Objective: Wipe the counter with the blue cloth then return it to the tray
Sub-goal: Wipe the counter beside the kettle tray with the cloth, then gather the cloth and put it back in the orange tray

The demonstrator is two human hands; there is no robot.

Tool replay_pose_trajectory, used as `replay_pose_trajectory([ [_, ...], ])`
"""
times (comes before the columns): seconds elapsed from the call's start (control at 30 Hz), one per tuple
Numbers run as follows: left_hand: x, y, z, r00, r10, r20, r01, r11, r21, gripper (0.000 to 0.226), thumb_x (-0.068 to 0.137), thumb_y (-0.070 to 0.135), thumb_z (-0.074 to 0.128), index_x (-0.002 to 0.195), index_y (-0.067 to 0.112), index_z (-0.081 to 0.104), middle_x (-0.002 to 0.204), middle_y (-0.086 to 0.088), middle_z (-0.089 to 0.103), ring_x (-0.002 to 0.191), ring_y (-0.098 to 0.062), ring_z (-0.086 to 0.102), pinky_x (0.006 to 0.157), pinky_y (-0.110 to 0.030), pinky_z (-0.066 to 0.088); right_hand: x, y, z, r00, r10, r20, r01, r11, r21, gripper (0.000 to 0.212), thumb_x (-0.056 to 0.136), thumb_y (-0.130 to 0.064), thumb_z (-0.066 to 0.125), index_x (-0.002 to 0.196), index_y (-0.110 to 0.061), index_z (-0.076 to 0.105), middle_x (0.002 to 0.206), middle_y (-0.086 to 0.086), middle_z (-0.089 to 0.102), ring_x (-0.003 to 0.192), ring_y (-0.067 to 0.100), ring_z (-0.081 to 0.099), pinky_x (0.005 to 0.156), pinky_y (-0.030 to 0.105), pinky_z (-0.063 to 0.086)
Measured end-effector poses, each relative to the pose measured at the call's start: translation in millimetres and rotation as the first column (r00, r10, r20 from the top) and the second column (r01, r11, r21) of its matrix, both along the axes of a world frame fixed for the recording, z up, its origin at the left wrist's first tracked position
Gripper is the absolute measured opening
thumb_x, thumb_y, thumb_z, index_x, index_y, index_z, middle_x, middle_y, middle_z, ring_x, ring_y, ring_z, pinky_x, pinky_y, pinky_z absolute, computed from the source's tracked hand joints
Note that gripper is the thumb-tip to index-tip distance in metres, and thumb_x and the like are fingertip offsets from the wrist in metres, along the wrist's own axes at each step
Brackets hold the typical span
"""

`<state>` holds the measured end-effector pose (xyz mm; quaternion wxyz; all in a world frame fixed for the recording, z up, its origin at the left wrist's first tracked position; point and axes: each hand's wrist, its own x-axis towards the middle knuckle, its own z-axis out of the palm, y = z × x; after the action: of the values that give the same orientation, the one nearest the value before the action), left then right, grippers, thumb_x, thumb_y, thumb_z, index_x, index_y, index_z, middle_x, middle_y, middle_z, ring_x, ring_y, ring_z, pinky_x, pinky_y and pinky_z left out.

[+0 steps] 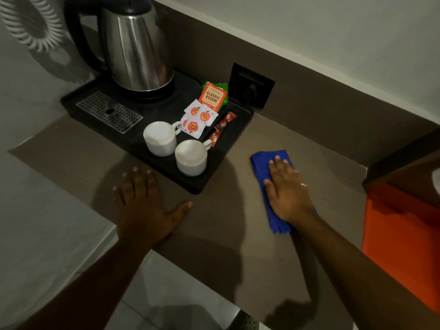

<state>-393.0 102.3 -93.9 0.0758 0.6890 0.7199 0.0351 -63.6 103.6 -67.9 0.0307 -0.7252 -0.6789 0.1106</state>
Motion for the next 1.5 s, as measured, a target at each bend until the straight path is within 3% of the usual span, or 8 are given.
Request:
replay_pose_trajectory([
  [0.27,0.5,1.2,-2.0,0.999,0.016,0.044,-0.015,1.0,-0.013,0.129,0.062,0.1,0.017,0.155,0.011,0.006,0.165,-0.02,0.001,0.151,-0.04,-0.001,0.118,-0.058,-0.002,-22.7,58.3,4.6,0.928,-0.368,0.053,0.369,0.929,-0.021,0.063,0.1,-0.041,0.022,0.151,-0.006,0.01,0.161,0.016,0.008,0.147,0.033,0.007,0.119,0.051,0.01],
  [0.63,3.7,-3.2,6.8,1.0,-0.016,0.024,0.017,1.0,-0.009,0.127,0.065,0.095,0.025,0.152,0.003,0.015,0.161,-0.027,0.014,0.147,-0.047,0.01,0.117,-0.064,0.011,-99.7,-89.4,-8.2,0.998,0.037,-0.054,-0.033,0.997,0.072,0.07,0.094,-0.055,0.028,0.151,-0.015,0.018,0.161,0.006,0.015,0.148,0.022,0.007,0.12,0.042,0.007],
  [0.8,-0.5,-10.0,8.1,0.995,-0.102,0.007,0.102,0.995,-0.011,0.124,0.068,0.093,0.019,0.149,-0.002,0.021,0.157,-0.032,0.019,0.144,-0.051,0.016,0.114,-0.068,0.017,-17.9,-169.0,-5.0,0.957,-0.289,-0.035,0.291,0.955,0.058,0.068,0.097,-0.052,0.02,0.152,-0.014,0.01,0.162,0.007,0.008,0.148,0.021,0.003,0.121,0.044,0.005],
  [0.97,11.9,-42.2,10.4,0.971,-0.236,0.025,0.235,0.971,0.042,0.115,0.075,0.083,0.024,0.145,-0.008,0.027,0.151,-0.038,0.028,0.139,-0.053,0.026,0.112,-0.066,0.023,-37.7,-182.8,-7.1,0.745,-0.666,-0.052,0.667,0.741,0.073,0.068,0.097,-0.043,0.03,0.15,-0.003,0.013,0.16,0.019,0.012,0.147,0.032,0.008,0.119,0.049,0.01],
  [1.13,33.8,-74.2,14.4,0.929,-0.37,0.007,0.37,0.929,-0.005,0.108,0.081,0.079,0.023,0.146,-0.006,0.03,0.154,-0.032,0.028,0.142,-0.047,0.027,0.115,-0.061,0.023,-73.6,-190.7,-18.6,0.852,-0.519,-0.06,0.523,0.848,0.089,0.071,0.097,-0.049,0.024,0.151,-0.007,0.005,0.161,0.015,0.004,0.148,0.029,0.0,0.117,0.041,-0.005],
  [1.3,51.9,-94.1,32.6,0.889,-0.452,0.077,0.455,0.89,-0.028,0.105,0.085,0.076,0.019,0.141,-0.009,0.041,0.147,-0.036,0.039,0.137,-0.051,0.038,0.11,-0.063,0.033,-69.5,-185.5,-9.8,0.83,-0.556,-0.053,0.557,0.83,0.023,0.061,0.096,-0.013,0.032,0.15,-0.008,0.005,0.161,0.015,0.003,0.148,0.029,-0.001,0.117,0.042,-0.006],
  [1.43,96.7,-101.2,53.5,0.839,-0.533,0.109,0.534,0.845,0.026,0.108,0.079,0.081,0.028,0.145,-0.003,0.04,0.152,-0.028,0.038,0.143,-0.043,0.034,0.114,-0.056,0.032,-61.3,-189.3,5.4,0.733,-0.588,-0.341,0.638,0.768,0.049,0.059,0.094,-0.002,0.033,0.15,-0.009,0.016,0.16,0.011,0.017,0.148,0.022,0.012,0.119,0.032,0.003],
  [1.5,129.4,-98.9,63.1,0.789,-0.605,0.109,0.598,0.796,0.093,0.103,0.082,0.078,0.03,0.146,-0.002,0.039,0.154,-0.028,0.035,0.145,-0.042,0.031,0.116,-0.056,0.03,-40.7,-197.7,20.8,0.521,-0.592,-0.615,0.747,0.664,-0.006,0.052,0.097,-0.008,0.039,0.147,-0.012,0.028,0.155,0.008,0.032,0.142,0.019,0.029,0.114,0.025,0.018],
])
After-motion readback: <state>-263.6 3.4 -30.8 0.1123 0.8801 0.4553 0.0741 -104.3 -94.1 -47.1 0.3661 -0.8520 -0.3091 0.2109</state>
